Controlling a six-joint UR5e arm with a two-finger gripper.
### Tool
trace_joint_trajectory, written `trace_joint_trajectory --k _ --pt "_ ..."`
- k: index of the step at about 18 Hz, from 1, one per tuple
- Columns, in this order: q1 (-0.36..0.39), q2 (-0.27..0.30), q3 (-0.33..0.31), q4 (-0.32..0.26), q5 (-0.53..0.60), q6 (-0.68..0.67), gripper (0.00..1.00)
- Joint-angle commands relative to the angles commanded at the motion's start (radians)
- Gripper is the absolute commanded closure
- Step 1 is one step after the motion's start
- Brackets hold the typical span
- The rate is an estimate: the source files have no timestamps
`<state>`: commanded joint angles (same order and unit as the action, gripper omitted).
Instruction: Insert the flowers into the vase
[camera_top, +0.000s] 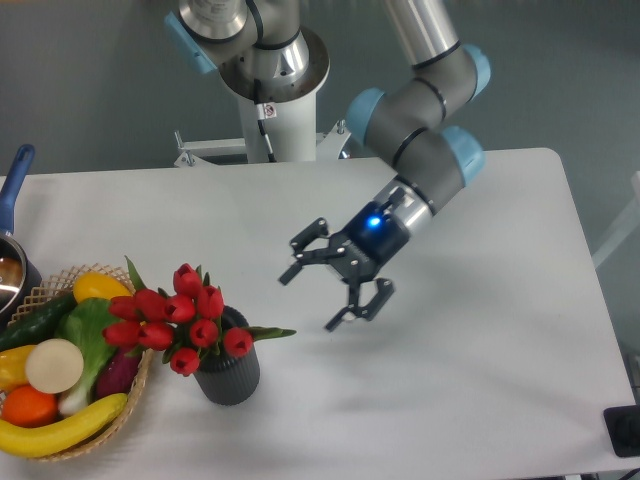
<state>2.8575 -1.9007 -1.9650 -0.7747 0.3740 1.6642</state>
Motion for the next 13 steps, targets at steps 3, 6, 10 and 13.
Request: trace_joint_trajectory --k 3,6,10,13 --pt "0.084 0.046 -0.005 0.0 0.13 0.031 0.0" --pt "0.143 0.118 0.009 -0.005 0.299 0.057 0.0" --pt "0.158 0.214 0.034 -0.023 0.575 0.068 0.0" --pt "0.181 0.316 0.06 -0.157 0.744 0.144 0.0"
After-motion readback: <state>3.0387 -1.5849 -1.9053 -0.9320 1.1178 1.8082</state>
